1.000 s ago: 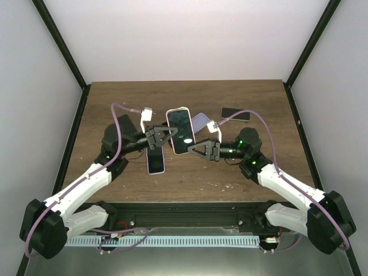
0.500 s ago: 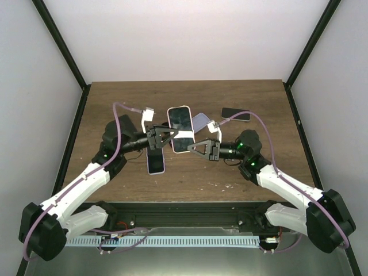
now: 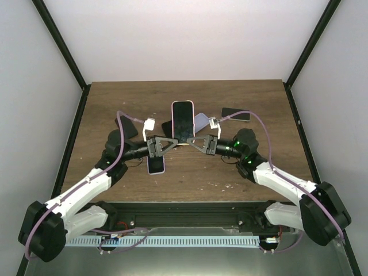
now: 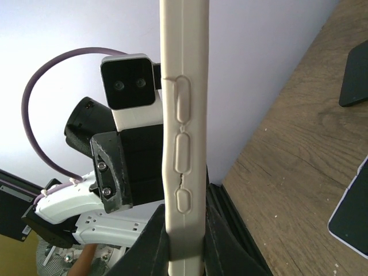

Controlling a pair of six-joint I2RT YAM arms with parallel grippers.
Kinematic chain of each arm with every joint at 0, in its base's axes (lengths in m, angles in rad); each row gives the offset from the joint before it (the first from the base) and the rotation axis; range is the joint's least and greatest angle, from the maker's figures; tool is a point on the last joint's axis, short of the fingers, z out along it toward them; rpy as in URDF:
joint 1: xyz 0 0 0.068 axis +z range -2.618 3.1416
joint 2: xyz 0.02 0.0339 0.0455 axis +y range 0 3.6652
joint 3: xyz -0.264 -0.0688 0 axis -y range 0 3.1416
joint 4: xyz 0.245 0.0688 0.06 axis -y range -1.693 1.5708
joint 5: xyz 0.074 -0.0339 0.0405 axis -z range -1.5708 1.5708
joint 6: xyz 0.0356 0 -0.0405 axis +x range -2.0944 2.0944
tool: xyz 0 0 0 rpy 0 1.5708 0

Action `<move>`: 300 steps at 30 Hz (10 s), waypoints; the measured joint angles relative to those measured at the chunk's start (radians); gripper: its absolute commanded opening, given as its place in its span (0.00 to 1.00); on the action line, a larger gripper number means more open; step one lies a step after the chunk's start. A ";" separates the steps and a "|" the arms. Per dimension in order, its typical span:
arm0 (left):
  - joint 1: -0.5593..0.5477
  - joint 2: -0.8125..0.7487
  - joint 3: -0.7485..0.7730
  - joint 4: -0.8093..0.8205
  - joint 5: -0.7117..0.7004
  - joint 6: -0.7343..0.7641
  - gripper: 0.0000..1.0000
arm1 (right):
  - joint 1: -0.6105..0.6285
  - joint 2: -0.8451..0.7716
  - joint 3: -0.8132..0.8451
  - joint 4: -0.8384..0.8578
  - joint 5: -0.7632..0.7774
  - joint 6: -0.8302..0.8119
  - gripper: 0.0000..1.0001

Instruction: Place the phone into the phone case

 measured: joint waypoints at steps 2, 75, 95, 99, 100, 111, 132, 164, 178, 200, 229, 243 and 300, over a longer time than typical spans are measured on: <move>0.000 0.010 0.006 0.004 0.000 0.001 0.42 | 0.000 0.006 0.000 0.000 0.003 0.000 0.01; 0.088 -0.108 0.193 -0.968 -0.433 0.598 1.00 | -0.362 0.213 0.196 -0.711 0.641 -0.409 1.00; 0.088 -0.123 0.188 -0.964 -0.462 0.636 1.00 | -0.491 1.033 1.018 -0.800 0.573 -0.719 1.00; 0.088 -0.123 0.188 -0.965 -0.475 0.640 1.00 | -0.491 1.120 1.141 -0.864 0.558 -0.776 1.00; 0.088 -0.122 0.188 -0.965 -0.475 0.640 0.99 | -0.491 1.138 1.163 -0.880 0.550 -0.790 1.00; 0.088 -0.121 0.188 -0.966 -0.498 0.650 1.00 | -0.491 1.171 1.207 -0.967 0.398 -0.882 1.00; 0.096 0.049 0.257 -1.021 -0.688 0.579 0.92 | -0.485 0.788 0.688 -1.046 0.324 -0.888 0.86; 0.101 1.105 0.939 -0.586 -0.441 0.642 0.60 | -0.484 0.858 0.814 -1.116 0.907 -0.713 0.96; 0.091 1.202 0.967 -0.615 -0.351 0.616 0.57 | -0.474 0.906 0.851 -1.125 0.945 -0.737 0.74; -0.014 1.052 0.753 -0.584 -0.227 0.444 0.54 | -0.474 0.715 0.568 -1.015 0.884 -0.808 0.62; 0.131 0.987 0.774 -0.843 -0.586 0.673 0.44 | -0.402 0.449 0.436 -1.049 0.734 -0.809 0.56; 0.077 0.974 0.726 -0.809 -0.591 0.905 0.00 | -0.402 0.274 0.365 -1.049 0.705 -0.816 0.55; 0.380 0.123 0.296 -0.673 -0.310 0.445 0.89 | 0.101 0.174 0.275 -0.966 0.566 -1.004 0.54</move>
